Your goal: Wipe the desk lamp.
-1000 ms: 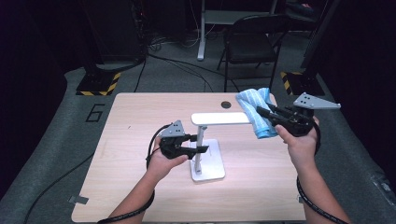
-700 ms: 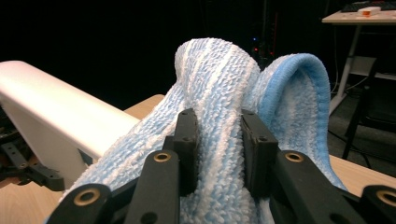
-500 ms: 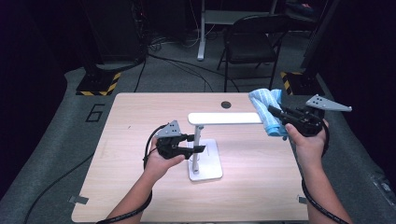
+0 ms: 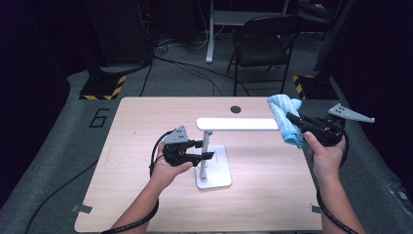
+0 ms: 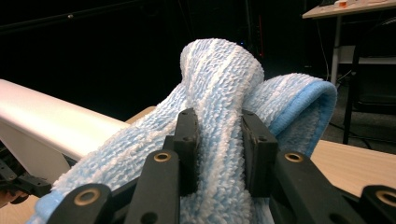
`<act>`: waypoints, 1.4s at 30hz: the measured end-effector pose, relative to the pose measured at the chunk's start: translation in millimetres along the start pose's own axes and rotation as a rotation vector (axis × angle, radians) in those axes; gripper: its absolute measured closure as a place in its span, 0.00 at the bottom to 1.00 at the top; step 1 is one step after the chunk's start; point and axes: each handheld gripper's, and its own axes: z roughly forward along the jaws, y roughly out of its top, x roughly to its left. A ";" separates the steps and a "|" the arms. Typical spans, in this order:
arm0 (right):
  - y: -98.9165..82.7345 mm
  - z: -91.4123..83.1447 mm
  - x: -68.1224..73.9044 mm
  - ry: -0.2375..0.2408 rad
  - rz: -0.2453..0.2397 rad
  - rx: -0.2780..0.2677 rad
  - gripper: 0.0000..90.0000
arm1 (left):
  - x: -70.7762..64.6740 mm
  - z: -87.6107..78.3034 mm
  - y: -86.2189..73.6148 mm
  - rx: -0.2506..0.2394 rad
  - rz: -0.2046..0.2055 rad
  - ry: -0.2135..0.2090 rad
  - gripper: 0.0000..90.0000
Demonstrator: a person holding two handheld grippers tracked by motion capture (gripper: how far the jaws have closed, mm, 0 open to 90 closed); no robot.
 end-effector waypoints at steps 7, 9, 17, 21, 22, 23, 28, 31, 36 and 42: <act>-8.7 -10.5 -4.3 -0.005 0.037 -0.028 0.79 | 0.3 0.4 0.1 0.000 0.001 0.002 0.56; -12.1 -15.5 -9.8 -0.012 0.059 -0.035 0.79 | 0.9 0.1 0.0 0.001 0.000 0.001 0.56; -24.9 -20.8 -21.6 -0.024 0.120 -0.033 0.79 | 1.2 0.1 -0.5 -0.002 -0.002 -0.004 0.56; -35.9 -22.3 -28.8 -0.014 0.146 -0.048 0.79 | 1.3 -0.6 -1.5 -0.008 -0.011 -0.006 0.55; -38.3 -21.7 -29.7 -0.023 0.158 -0.033 0.79 | 1.7 -1.4 -2.0 -0.011 -0.012 -0.002 0.55; -38.3 -21.7 -29.7 -0.023 0.158 -0.033 0.79 | 1.7 -1.4 -2.0 -0.011 -0.012 -0.002 0.55; -63.9 -8.7 -35.7 -0.020 0.202 0.034 0.79 | 1.8 -0.5 -2.2 -0.014 -0.013 -0.006 0.55; -70.6 -4.9 -35.7 -0.009 0.213 0.033 0.79 | 1.7 -0.5 -2.3 -0.015 -0.013 -0.004 0.55; -87.2 5.1 -29.2 0.008 0.207 0.051 0.78 | 1.5 -0.6 -3.9 -0.027 -0.021 -0.004 0.55; -101.8 9.1 -15.7 -0.021 0.172 0.055 0.77 | 2.2 -2.1 -5.4 -0.035 -0.028 -0.009 0.54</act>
